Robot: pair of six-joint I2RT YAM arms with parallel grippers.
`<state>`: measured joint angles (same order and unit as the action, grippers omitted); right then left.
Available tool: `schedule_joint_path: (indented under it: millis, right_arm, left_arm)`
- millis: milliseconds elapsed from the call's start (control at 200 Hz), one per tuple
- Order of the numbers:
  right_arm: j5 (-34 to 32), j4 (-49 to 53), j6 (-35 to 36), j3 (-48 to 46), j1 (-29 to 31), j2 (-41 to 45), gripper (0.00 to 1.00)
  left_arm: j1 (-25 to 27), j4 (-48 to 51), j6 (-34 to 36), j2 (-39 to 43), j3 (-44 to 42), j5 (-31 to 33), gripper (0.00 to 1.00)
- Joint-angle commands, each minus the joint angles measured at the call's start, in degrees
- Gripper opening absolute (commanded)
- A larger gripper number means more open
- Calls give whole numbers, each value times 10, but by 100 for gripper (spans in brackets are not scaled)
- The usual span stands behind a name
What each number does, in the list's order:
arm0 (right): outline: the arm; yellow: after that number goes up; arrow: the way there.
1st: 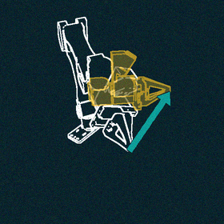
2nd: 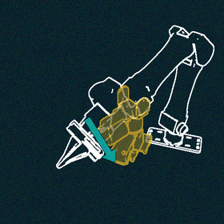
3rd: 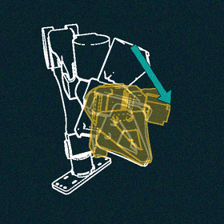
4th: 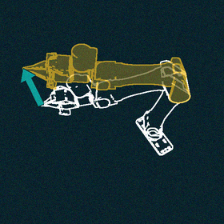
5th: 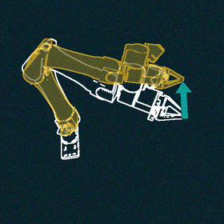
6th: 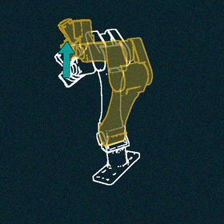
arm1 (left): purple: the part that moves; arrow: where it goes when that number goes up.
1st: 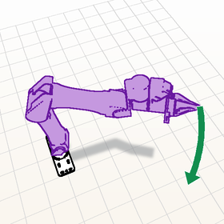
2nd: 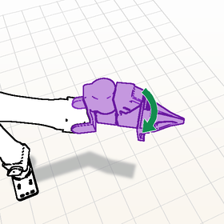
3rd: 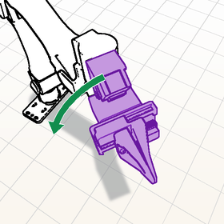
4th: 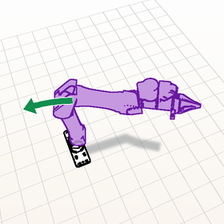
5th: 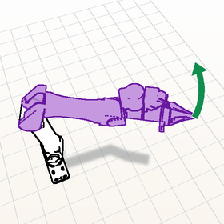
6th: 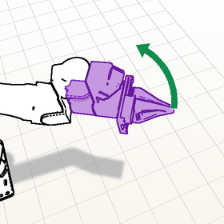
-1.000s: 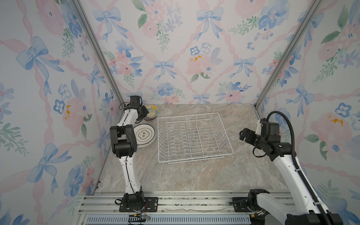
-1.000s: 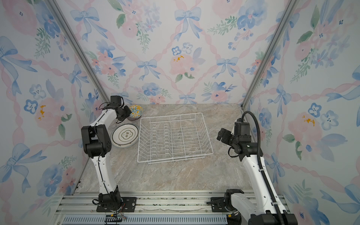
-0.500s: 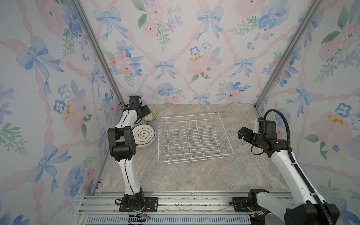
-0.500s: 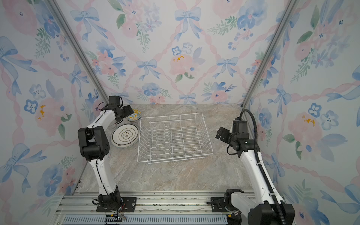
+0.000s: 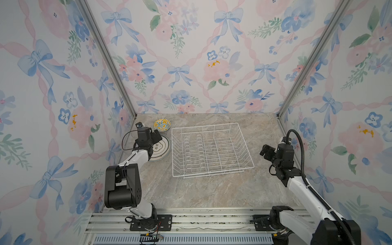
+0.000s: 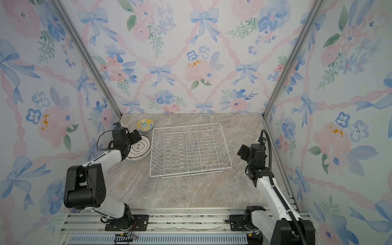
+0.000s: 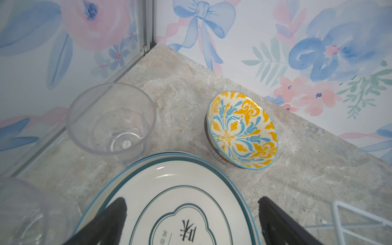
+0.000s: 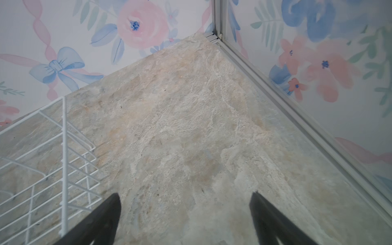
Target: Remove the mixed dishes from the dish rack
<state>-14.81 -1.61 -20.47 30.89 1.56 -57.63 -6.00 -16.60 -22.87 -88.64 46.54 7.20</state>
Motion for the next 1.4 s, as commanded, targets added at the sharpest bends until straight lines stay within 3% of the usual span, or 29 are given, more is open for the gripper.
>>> schedule_joint_path:
  millis: [0,95,225,325,550,925,1275,1395]
  right_arm:
    - [-99,-125,46,-28,15,13,97]
    - [-135,-158,64,-49,18,0,97]
    - [-143,-145,69,-45,20,-19,97]
    - [-153,-191,83,-64,22,-46,97]
    - [-180,-274,102,-73,21,-136,97]
    - [-180,-314,131,-2,32,-279,97]
    - [-242,-373,214,-2,105,-309,97]
    - [-245,-440,237,-40,122,-299,97]
  left_arm:
    - [3,-146,58,32,-75,36,98]
    - [2,-196,71,45,-133,39,98]
    - [4,-198,90,66,-172,23,98]
    - [4,-227,103,73,-209,26,98]
    - [4,-318,82,46,-257,67,98]
    - [5,-350,66,73,-294,104,98]
    - [41,-405,106,81,-321,124,98]
    - [49,-432,114,80,-333,129,98]
